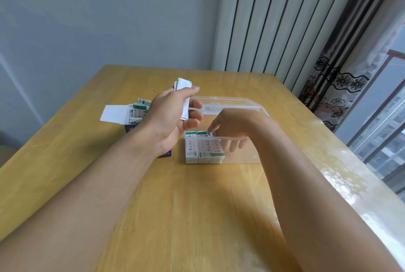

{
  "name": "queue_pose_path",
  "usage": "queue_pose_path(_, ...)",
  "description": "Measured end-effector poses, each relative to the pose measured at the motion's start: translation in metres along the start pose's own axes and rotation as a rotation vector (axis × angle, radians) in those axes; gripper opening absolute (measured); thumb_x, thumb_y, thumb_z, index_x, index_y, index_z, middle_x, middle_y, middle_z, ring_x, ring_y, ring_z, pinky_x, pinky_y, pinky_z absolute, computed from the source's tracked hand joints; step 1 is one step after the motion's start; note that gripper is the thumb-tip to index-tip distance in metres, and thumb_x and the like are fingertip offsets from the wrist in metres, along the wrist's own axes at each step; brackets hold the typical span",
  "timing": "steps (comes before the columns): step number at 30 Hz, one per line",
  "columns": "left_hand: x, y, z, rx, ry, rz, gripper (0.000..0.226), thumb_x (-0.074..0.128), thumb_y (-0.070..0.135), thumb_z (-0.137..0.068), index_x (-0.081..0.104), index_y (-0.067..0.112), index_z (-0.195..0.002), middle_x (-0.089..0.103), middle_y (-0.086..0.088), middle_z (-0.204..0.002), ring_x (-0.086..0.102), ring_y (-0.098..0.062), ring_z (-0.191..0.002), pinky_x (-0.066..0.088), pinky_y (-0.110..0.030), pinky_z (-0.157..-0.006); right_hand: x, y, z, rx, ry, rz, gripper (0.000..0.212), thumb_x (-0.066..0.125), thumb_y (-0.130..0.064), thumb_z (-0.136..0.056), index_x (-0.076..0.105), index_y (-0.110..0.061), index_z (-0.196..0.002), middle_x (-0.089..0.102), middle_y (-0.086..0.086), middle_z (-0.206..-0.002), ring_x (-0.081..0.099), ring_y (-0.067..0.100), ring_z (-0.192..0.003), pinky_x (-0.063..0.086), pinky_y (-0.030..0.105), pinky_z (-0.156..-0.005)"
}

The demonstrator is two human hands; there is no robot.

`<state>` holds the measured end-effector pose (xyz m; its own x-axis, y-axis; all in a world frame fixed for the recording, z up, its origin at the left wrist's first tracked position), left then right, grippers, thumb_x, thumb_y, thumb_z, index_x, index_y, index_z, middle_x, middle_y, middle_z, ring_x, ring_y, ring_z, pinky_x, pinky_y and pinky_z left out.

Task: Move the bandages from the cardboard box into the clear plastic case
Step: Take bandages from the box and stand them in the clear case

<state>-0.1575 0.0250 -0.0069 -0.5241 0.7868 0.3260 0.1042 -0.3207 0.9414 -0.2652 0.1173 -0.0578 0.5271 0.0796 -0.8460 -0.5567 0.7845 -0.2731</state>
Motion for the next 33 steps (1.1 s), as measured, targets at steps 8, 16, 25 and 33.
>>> queue_pose_path(8,-0.0005,-0.0004,-0.0008,-0.002,0.000,0.002,0.013,0.064,0.018,-0.098,0.060,0.012,-0.109,0.060,-0.002,-0.065,0.054,-0.012,-0.048,0.042,-0.020,-0.039,-0.0005,0.0035,0.0014,0.031,-0.014,0.019,0.040,0.036,-0.020,-0.102,0.062,-0.021,-0.131,0.077,-0.004,-0.070,0.076,0.015,-0.077,0.060,0.041,-0.087)
queue_pose_path(16,-0.0003,0.0008,-0.0004,0.000,-0.004,0.003,0.016,0.064,0.018,-0.098,0.060,0.012,-0.112,0.061,-0.001,-0.064,0.054,-0.012,-0.048,0.042,-0.020,-0.039,0.0033,0.0021,0.0026,0.046,-0.062,0.010,0.041,0.032,-0.017,-0.101,0.056,-0.016,-0.134,0.078,0.000,-0.077,0.077,0.021,-0.084,0.058,0.041,-0.091)
queue_pose_path(25,-0.0001,0.0010,-0.0005,-0.002,-0.005,-0.003,0.019,0.064,0.019,-0.098,0.060,0.011,-0.114,0.060,-0.001,-0.065,0.054,-0.012,-0.048,0.043,-0.020,-0.039,0.0030,0.0033,-0.0004,0.062,-0.054,0.000,0.044,0.031,-0.014,-0.100,0.051,-0.013,-0.139,0.078,0.000,-0.077,0.077,0.024,-0.085,0.058,0.042,-0.092)
queue_pose_path(33,-0.0001,0.0008,-0.0006,-0.007,-0.007,-0.006,0.017,0.065,0.019,-0.098,0.060,0.012,-0.113,0.061,0.000,-0.063,0.054,-0.012,-0.048,0.043,-0.020,-0.040,-0.0014,0.0044,0.0009,0.040,-0.009,-0.032,0.033,0.045,-0.027,-0.103,0.063,-0.019,-0.129,0.078,-0.001,-0.091,0.076,0.019,-0.079,0.061,0.042,-0.086)
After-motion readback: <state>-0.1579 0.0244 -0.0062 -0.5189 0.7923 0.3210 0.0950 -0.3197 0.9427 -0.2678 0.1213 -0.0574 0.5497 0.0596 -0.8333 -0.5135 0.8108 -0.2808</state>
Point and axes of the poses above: each hand's wrist, its own z-axis away from the middle knuckle, its own x-axis out of the palm, y = z × x, the point moved 10 cm from there along -z, towards the middle knuckle
